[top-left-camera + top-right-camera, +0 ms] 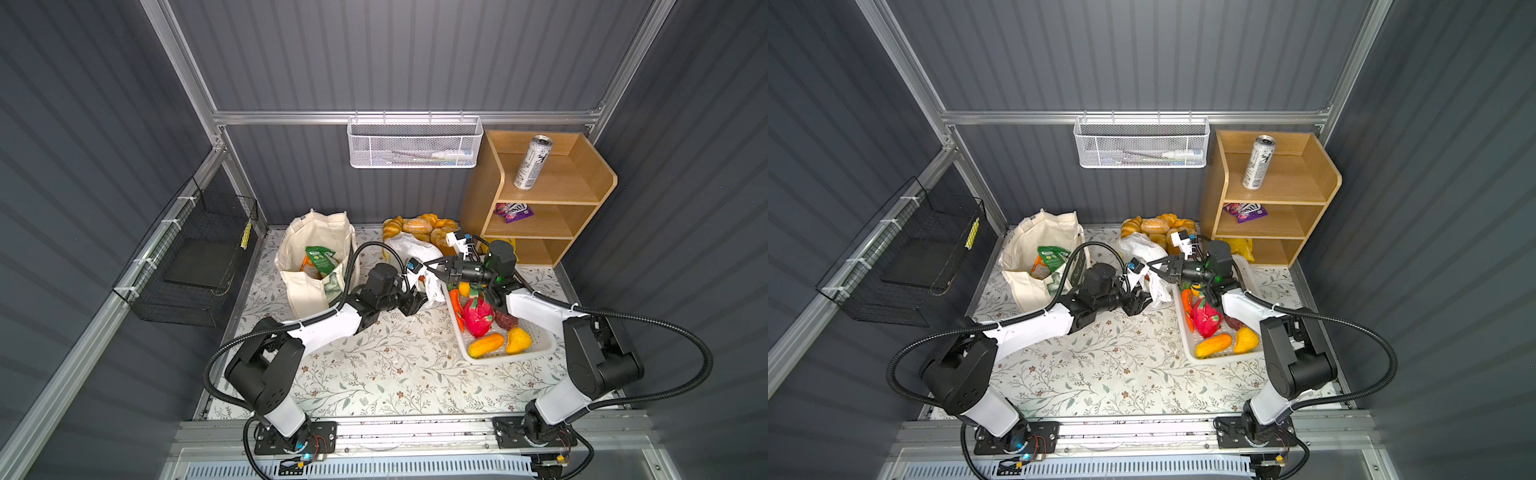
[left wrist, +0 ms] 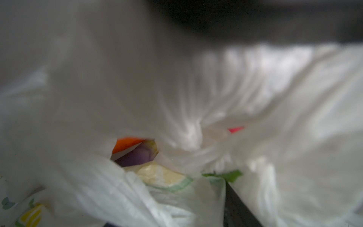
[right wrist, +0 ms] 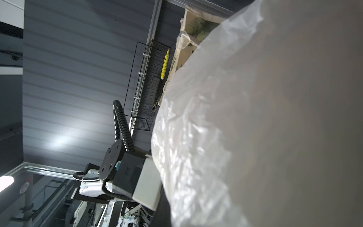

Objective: Place the mixed food into the grocery bags and tie them

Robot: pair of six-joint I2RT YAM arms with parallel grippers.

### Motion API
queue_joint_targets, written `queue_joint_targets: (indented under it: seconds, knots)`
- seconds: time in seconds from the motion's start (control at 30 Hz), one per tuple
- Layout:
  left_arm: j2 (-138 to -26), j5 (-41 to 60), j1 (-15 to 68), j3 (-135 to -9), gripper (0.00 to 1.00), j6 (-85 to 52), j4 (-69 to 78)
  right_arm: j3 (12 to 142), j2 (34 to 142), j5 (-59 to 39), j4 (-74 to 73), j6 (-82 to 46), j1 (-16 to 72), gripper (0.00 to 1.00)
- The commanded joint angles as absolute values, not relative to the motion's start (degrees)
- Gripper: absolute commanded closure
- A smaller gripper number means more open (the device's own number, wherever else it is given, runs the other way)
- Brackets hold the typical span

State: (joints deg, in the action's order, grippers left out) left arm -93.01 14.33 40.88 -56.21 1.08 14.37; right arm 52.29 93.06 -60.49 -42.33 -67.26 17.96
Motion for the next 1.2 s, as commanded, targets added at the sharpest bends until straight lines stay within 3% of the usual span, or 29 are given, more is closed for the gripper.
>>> queue_joint_targets:
  seconds: [0.0, 0.3, 0.6, 0.83, 1.17]
  knots:
    - [-89.8, 11.2, 40.3, -57.3, 0.37, 2.3, 13.3, 51.9, 93.6, -62.2, -45.5, -66.8, 17.5, 1.0]
    - [-79.0, 5.8, 35.4, -54.6, 0.28, 4.6, 11.1, 51.4, 93.2, -66.3, -46.5, -66.8, 16.0, 1.0]
    - [-84.6, 10.6, 34.6, -59.9, 0.25, 7.4, 12.2, 50.0, 93.6, -71.4, -49.3, -66.7, 15.8, 1.0]
    - [-86.0, 27.1, 35.8, -60.7, 0.32, 3.0, 15.4, 49.6, 95.4, -66.3, -48.4, -66.8, 15.8, 1.0]
    - [-86.7, 22.9, 42.6, -56.7, 0.33, 3.9, 3.2, 50.9, 96.5, -65.6, -47.8, -66.7, 15.8, 1.0]
